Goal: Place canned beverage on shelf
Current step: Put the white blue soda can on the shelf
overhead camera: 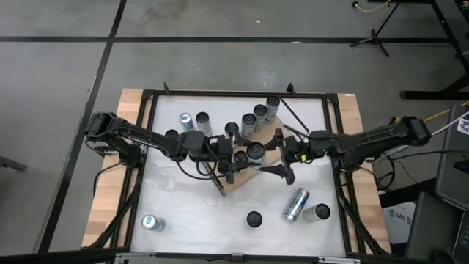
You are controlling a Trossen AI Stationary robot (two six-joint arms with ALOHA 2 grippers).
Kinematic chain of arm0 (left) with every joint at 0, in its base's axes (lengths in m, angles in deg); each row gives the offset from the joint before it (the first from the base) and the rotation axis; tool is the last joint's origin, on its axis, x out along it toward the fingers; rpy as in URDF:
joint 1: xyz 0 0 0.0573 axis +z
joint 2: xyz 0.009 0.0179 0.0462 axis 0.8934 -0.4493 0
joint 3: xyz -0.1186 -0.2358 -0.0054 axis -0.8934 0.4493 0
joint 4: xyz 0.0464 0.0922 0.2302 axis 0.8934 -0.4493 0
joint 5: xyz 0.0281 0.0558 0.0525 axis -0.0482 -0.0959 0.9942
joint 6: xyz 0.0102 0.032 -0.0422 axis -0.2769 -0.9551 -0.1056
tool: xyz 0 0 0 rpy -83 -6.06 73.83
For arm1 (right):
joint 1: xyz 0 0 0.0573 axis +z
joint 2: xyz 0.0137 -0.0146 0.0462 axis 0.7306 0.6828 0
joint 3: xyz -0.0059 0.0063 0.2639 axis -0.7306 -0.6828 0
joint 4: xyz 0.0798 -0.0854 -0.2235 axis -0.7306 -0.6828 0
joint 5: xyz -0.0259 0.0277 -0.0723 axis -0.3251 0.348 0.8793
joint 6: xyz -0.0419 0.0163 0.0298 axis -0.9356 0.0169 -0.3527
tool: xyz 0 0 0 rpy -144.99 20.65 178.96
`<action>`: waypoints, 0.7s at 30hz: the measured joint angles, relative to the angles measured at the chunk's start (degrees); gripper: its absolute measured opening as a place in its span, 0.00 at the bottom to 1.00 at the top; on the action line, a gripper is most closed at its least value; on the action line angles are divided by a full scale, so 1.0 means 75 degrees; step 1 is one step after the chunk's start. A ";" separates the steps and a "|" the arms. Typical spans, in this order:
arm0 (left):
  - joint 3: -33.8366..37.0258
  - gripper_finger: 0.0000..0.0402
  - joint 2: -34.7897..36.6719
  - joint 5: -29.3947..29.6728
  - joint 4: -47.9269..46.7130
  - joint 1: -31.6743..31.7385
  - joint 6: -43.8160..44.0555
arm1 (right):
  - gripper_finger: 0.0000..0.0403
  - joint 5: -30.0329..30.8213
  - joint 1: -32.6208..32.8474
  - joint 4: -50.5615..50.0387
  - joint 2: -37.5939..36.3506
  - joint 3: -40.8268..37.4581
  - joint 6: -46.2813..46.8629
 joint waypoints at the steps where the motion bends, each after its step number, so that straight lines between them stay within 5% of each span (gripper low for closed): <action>1: 0.0000 0.57 0.0000 -0.0006 0.0000 -0.0001 0.0021 | 0.79 0.0120 0.0045 0.0074 0.0081 0.0000 -0.0020; 8: 0.0000 0.57 0.0000 0.0029 0.0009 0.0002 0.0021 | 0.77 0.0329 0.0128 0.0212 0.0279 0.0000 -0.0234; 17: 0.0000 0.57 0.0000 0.0036 0.0023 0.0002 0.0021 | 0.58 0.0451 0.0125 0.0209 0.0317 0.0000 -0.0244; 21: 0.0000 0.57 0.0000 0.0041 0.0023 0.0002 0.0018 | 0.57 0.0459 0.0125 0.0205 0.0317 0.0000 -0.0241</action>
